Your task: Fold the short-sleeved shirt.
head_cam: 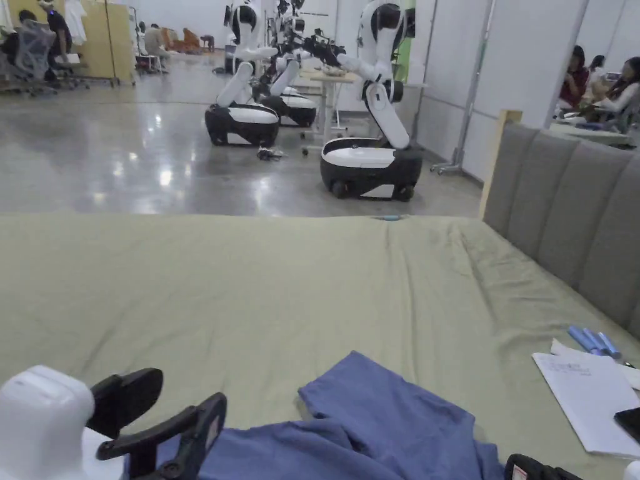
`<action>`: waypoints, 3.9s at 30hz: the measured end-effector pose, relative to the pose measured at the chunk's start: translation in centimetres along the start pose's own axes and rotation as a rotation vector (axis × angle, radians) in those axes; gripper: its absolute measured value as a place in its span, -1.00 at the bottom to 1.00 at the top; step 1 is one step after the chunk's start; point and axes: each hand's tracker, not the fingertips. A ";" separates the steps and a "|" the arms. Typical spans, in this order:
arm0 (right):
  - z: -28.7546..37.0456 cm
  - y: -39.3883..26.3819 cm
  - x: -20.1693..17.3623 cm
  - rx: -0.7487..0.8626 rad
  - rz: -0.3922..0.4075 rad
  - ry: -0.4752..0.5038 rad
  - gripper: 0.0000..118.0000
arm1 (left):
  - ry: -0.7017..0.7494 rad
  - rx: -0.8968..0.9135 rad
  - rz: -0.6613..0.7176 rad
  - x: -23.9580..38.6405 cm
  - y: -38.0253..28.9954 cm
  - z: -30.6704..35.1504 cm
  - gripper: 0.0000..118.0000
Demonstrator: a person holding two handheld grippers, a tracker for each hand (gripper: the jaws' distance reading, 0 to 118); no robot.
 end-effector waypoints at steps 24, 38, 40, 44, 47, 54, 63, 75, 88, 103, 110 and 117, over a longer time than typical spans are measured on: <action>-0.4 -0.8 -6.5 -0.004 0.111 0.085 -1.00 | 0.271 -0.198 0.192 -11.8 -4.9 1.9 -0.36; -0.8 -2.3 -1.0 -0.061 -0.007 0.003 -1.00 | 0.297 -0.681 0.370 -20.6 -12.0 -17.2 -0.09; -0.9 -2.6 -0.3 -0.072 -0.030 -0.009 -1.00 | 0.285 -0.722 0.377 -20.5 -12.9 -17.9 -0.09; -1.1 -2.7 0.4 -0.089 -0.052 -0.035 -1.00 | 0.321 -0.788 0.339 -20.3 -14.8 -19.6 -0.52; -0.9 -3.2 1.8 -0.102 -0.034 -0.058 -1.00 | 0.330 -0.803 0.340 -20.0 -16.3 -20.3 -0.75; 0.1 -2.8 4.2 -0.106 -0.042 -0.152 -1.00 | 0.327 -0.839 0.246 -19.5 -16.7 -21.1 -0.92; -4.4 -5.3 7.5 -0.269 -0.257 -0.216 0.26 | 0.298 -0.850 0.304 -19.6 -16.8 -20.5 -0.92; -6.6 -6.9 5.2 -0.292 -0.229 -0.236 -0.84 | 0.252 -0.687 0.316 -19.3 -15.6 -18.0 -0.92; -3.9 7.3 -1.3 0.017 0.009 -0.046 -0.84 | 0.207 -0.104 0.373 -22.0 3.3 -1.6 -0.92; -12.5 27.7 -6.7 0.235 0.233 -0.013 -0.85 | 0.410 0.107 0.198 -24.7 20.2 -1.8 -0.92; -18.9 32.9 -9.4 0.235 0.272 -0.054 -0.85 | 0.464 0.088 0.183 -27.4 23.0 -8.4 -0.92; -23.8 29.2 -8.4 0.120 0.294 -0.062 -0.85 | 0.416 -0.009 0.209 -28.4 17.4 -11.7 -0.92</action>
